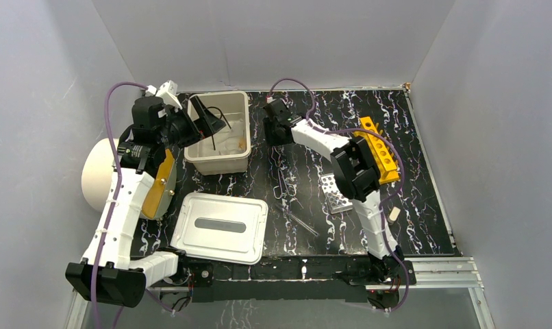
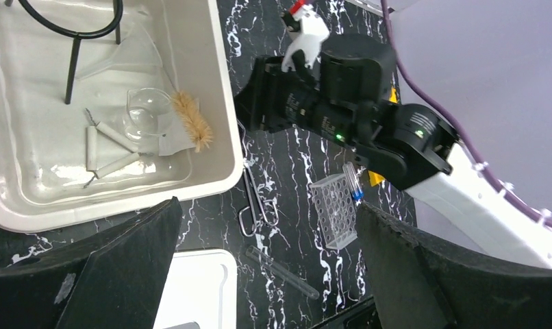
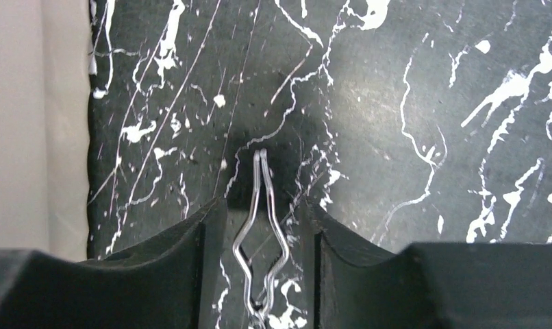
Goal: Organize the chemistry lab equipment
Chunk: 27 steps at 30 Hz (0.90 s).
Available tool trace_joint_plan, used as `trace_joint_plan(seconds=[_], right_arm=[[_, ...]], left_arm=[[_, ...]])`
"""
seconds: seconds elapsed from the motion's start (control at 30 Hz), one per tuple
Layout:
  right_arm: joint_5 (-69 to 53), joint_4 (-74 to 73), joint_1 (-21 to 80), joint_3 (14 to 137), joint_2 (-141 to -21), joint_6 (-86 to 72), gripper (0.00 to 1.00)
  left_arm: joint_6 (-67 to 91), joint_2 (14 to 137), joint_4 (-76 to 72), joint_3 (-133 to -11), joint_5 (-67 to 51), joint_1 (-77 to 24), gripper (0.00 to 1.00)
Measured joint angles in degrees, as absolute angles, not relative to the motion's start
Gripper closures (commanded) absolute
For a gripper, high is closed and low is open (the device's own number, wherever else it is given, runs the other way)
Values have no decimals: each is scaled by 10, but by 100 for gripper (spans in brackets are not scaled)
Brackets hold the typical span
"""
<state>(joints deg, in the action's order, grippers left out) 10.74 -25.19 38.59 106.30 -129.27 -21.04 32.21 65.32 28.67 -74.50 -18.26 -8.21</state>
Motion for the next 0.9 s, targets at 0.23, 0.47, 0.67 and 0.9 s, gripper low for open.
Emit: trace_joint_plan(seconds=[0.23, 0.47, 0.67, 0.9], right_arm=[[130, -280, 391, 1115, -1341, -205, 56], [140, -287, 392, 1140, -1364, -194, 61], [147, -289, 392, 1150, -1372, -182, 79], [155, -287, 392, 1149, -1372, -163, 100]], left_arm=[[322, 651, 283, -744, -200, -82, 2], [321, 651, 283, -743, -204, -82, 2], [321, 651, 283, -743, -204, -84, 2], [320, 651, 283, -743, -216, -86, 2]])
